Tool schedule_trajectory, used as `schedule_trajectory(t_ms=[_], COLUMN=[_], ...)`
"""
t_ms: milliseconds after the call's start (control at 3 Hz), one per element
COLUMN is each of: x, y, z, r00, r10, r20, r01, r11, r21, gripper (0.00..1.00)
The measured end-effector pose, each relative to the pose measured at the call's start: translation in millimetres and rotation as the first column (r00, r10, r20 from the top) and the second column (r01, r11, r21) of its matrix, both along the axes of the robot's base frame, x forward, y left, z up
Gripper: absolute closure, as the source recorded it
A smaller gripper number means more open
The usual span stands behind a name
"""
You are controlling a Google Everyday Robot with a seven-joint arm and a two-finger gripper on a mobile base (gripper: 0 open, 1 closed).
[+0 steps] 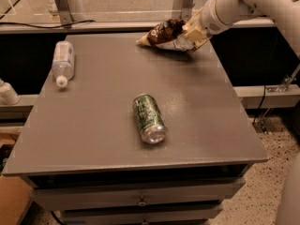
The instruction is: Move brown chip bag near blue plastic bottle
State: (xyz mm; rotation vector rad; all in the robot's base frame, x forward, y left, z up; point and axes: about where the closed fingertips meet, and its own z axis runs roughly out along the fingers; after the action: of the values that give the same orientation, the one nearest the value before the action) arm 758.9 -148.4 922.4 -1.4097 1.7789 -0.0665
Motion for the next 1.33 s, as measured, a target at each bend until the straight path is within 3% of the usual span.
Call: schedule_trajectory(t_ms=[333, 667, 1333], x=[-7.8, -20.2, -49.3], y=[24.2, 59.6, 134.2], z=[28.5, 47.8, 60.0], r00=[0.9981, 0.9902, 0.9535], r10=[0.057, 0.136, 0.290], r20=[0.022, 0.031, 0.080], r01=[-0.059, -0.140, -0.300], r11=[0.994, 0.974, 0.887], r21=[0.088, 0.180, 0.351], gripper=[1.00, 1.00, 1.00])
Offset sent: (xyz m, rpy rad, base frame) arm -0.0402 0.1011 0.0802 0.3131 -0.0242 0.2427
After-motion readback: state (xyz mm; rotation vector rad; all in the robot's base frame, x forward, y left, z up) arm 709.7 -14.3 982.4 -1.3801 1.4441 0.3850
